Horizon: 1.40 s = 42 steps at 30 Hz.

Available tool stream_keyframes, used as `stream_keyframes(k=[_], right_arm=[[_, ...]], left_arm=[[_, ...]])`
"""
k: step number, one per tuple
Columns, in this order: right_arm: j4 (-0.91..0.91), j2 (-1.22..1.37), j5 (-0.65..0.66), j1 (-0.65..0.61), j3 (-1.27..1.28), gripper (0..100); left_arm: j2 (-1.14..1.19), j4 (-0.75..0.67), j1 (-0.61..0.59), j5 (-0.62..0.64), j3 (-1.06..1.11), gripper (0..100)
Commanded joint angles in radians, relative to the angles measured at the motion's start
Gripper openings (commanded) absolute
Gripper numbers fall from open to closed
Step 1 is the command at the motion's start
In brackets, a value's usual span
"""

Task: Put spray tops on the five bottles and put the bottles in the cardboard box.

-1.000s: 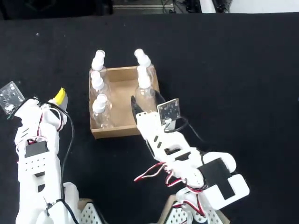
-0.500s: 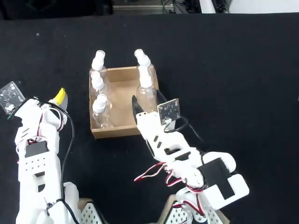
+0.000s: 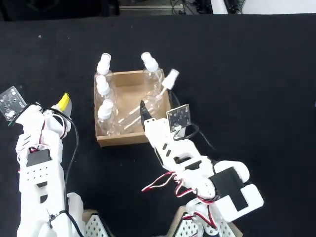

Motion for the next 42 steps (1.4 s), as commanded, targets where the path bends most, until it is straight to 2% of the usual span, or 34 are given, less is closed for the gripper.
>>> stream_keyframes(k=[1,6,9,13,19,22,28,32,34,39,42], right_arm=[[-0.032,-0.01,0.005,0.023,-0.048,29.3],[-0.069,-0.09,-0.002,0.058,-0.012,29.3],[0.077,-0.213,-0.017,0.069,0.004,29.3],[0.486,-0.458,-0.172,0.075,-0.044,29.3],[1.327,-0.866,-0.358,0.075,-0.259,29.2],[1.593,-0.97,-0.43,0.072,-0.372,29.2],[1.631,-0.875,-0.529,-0.055,-0.486,29.3],[1.629,-0.745,-0.54,-0.118,-0.519,29.5],[1.629,-0.676,-0.546,-0.129,-0.55,29.6],[1.634,-0.532,-0.689,-0.127,-0.622,29.8],[1.634,-0.466,-0.726,-0.127,-0.67,29.8]], left_arm=[[-0.015,-0.023,-0.004,-0.008,-0.016,27],[-0.015,-0.023,-0.004,-0.003,-0.016,27],[-0.015,-0.023,-0.004,-0.002,-0.015,27],[-0.025,-0.023,-0.004,-0.002,0.016,27],[-0.02,-0.023,-0.004,0.0,0.031,27],[-0.025,-0.023,0.002,0.0,0.054,27],[-0.015,-0.023,-0.001,0.1,0.061,27],[-0.025,-0.025,0.004,0.106,0.082,27],[-0.025,-0.025,0.001,0.106,0.082,27],[-0.025,-0.025,-0.002,0.106,0.082,27],[-0.025,-0.025,-0.002,0.104,0.081,27]])
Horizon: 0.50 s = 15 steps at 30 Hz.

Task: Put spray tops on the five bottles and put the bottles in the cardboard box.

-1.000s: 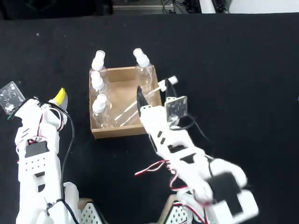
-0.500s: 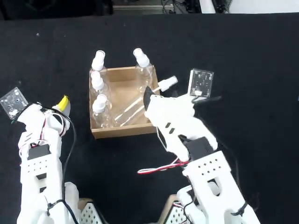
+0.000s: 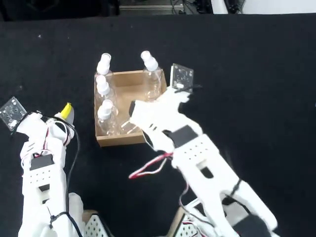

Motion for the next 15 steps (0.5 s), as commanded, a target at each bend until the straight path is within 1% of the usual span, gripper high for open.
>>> stream_keyframes(k=[1,9,15], right_arm=[[0.003,0.056,-0.041,-0.012,-0.116,29.8],[0.006,0.268,-0.158,-0.008,-0.246,29.9],[0.009,0.358,-0.229,0.032,-0.305,29.9]], left_arm=[[-0.021,-0.021,-0.002,0.003,-0.018,27],[-0.021,-0.023,-0.002,0.003,-0.018,27],[-0.021,-0.023,-0.002,0.003,-0.018,27]])
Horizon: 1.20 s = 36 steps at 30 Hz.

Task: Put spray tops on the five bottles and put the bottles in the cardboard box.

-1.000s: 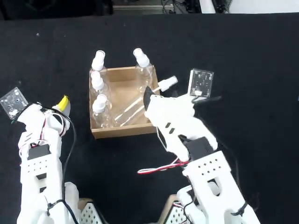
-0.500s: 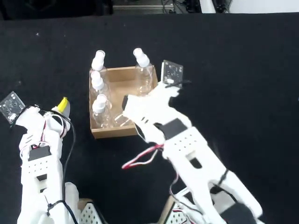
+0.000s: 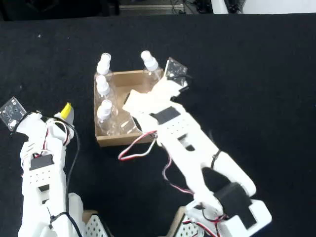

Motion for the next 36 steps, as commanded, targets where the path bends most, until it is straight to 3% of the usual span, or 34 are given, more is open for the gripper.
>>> stream_keyframes(k=[1,11,20,36], right_arm=[[0.015,0.015,-0.044,0.037,-0.082,29.9],[0.14,0.102,-0.075,0.044,-0.186,29.9],[0.149,0.243,-0.118,0.064,-0.311,29.9],[0.117,0.357,-0.173,0.078,-0.317,29.4]], left_arm=[[-0.021,-0.023,-0.004,0.003,-0.018,27],[-0.021,-0.023,-0.004,0.003,-0.018,27],[-0.021,-0.023,-0.004,0.003,-0.018,27],[-0.021,-0.023,-0.005,0.003,-0.018,27]])
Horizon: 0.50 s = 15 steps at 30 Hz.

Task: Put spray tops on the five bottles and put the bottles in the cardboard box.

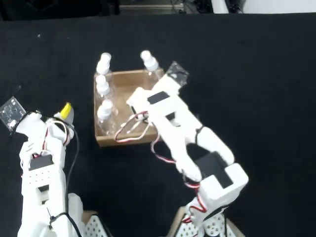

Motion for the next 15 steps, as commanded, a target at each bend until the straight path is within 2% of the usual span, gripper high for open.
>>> stream_keyframes(k=[1,6,12,15], right_arm=[[-0.026,-0.008,-0.008,0.028,-0.062,29.4],[-0.017,-0.008,-0.008,0.035,-0.059,28.7],[-0.023,-0.008,-0.008,0.071,-0.062,10.2],[-0.017,-0.008,-0.006,0.091,-0.059,7.2]], left_arm=[[-0.021,-0.023,-0.005,0.003,-0.018,27],[-0.021,-0.023,-0.005,0.003,-0.018,27],[-0.021,-0.023,-0.005,0.003,-0.018,27],[-0.021,-0.023,-0.005,0.003,-0.018,27]])
